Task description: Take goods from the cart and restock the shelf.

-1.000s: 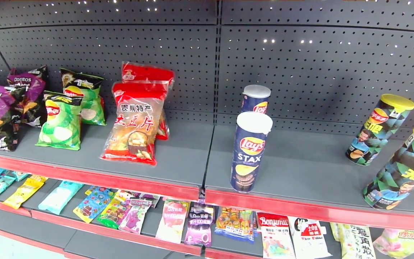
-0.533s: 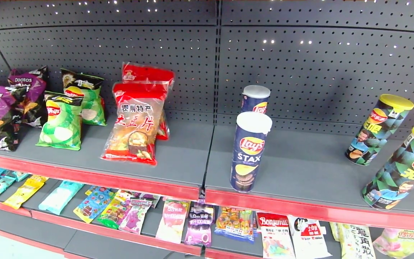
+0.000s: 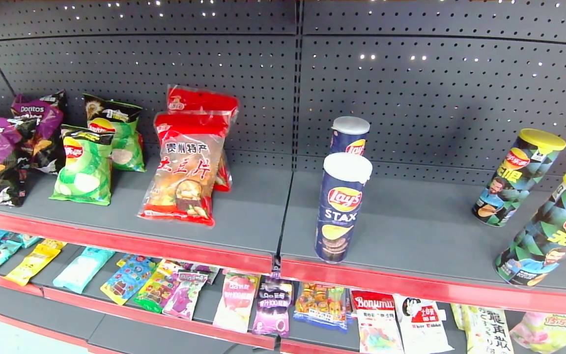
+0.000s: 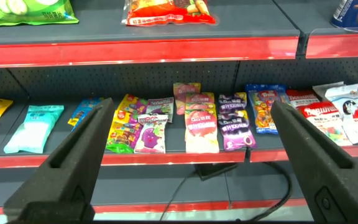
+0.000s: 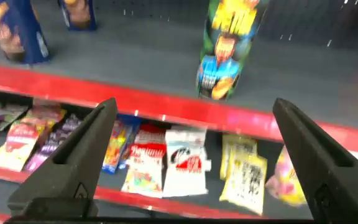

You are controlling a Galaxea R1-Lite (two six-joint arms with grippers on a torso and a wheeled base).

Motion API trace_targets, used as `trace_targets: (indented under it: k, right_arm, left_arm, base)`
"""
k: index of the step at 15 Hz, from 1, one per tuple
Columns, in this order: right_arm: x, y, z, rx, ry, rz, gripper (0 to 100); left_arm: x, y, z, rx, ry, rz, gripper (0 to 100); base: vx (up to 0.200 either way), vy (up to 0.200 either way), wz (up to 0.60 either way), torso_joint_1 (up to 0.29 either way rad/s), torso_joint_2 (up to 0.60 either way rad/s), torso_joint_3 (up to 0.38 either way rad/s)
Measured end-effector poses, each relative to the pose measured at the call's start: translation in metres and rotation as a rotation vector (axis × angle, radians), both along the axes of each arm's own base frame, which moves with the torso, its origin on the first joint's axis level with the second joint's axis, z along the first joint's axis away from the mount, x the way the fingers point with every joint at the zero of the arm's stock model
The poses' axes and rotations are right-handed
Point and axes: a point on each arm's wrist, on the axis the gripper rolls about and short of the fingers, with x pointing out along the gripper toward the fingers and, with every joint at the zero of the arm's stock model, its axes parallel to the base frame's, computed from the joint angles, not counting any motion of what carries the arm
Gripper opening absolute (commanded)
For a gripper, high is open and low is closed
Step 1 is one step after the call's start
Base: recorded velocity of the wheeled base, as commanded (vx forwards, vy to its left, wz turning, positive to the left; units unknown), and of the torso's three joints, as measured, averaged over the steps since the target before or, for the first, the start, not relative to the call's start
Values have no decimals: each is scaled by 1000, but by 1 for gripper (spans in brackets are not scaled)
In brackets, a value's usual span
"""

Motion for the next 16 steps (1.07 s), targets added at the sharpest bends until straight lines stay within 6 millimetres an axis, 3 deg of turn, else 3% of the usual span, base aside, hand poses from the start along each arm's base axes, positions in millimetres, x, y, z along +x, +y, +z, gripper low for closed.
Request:
trace_targets:
  k: [5,9,16]
  right_arm:
    - [0,-1,-5,121,-9,-49,100]
    - [2,1,-11,61,14,57,100]
    - [2,1,-13,72,17,58,100]
  left_arm:
    - [0,0,0,5,-1,-12,100]
    - [0,0,0,3,-1,-13,100]
    - [0,0,0,1,0,-14,100]
  base:
    - [0,0,0,0,0,0]
    - [0,0,0,0,0,0]
    - [0,0,0,0,0,0]
